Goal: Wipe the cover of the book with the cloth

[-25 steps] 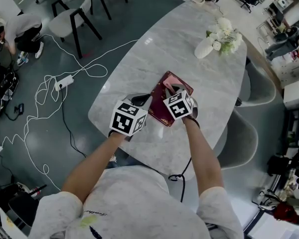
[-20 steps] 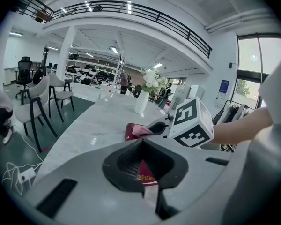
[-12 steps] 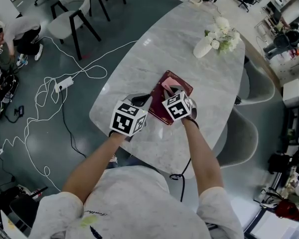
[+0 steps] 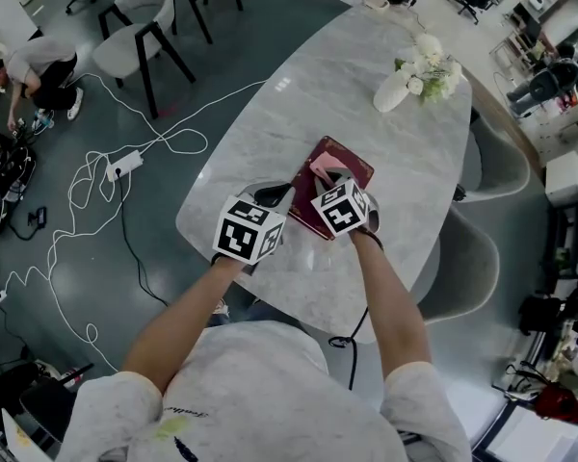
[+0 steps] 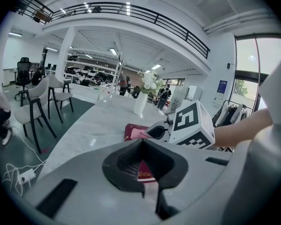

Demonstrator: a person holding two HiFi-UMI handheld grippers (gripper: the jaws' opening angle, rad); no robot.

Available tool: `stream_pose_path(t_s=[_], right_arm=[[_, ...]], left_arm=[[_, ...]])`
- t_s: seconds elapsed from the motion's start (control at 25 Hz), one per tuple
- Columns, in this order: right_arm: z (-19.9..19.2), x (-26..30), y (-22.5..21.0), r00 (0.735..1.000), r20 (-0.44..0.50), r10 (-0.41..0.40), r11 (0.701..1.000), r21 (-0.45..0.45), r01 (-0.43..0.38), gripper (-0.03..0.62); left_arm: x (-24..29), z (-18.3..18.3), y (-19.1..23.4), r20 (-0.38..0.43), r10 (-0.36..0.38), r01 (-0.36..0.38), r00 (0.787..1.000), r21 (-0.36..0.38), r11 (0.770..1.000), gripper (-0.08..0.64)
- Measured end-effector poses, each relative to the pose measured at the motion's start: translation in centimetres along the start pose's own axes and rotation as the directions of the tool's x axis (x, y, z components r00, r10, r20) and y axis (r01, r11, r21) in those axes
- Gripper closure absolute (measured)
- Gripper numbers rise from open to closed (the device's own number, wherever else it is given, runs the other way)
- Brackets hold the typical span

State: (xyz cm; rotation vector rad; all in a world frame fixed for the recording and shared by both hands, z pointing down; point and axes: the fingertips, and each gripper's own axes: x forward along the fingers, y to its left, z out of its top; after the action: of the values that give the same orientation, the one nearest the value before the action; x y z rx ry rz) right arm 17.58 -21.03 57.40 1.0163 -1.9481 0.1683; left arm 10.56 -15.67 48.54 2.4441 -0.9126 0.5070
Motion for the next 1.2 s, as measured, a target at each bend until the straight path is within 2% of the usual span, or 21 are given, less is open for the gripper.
stream_pose_path(t_s=[1.2], right_arm=[[0.3, -1.2, 3.4, 1.0, -0.008, 0.026, 1.0, 0.001, -0.026, 0.572]], left_arm=[[-2.2, -1.0, -0.4, 0.0, -0.015, 0.015, 1.0, 0.013, 1.0, 0.554]])
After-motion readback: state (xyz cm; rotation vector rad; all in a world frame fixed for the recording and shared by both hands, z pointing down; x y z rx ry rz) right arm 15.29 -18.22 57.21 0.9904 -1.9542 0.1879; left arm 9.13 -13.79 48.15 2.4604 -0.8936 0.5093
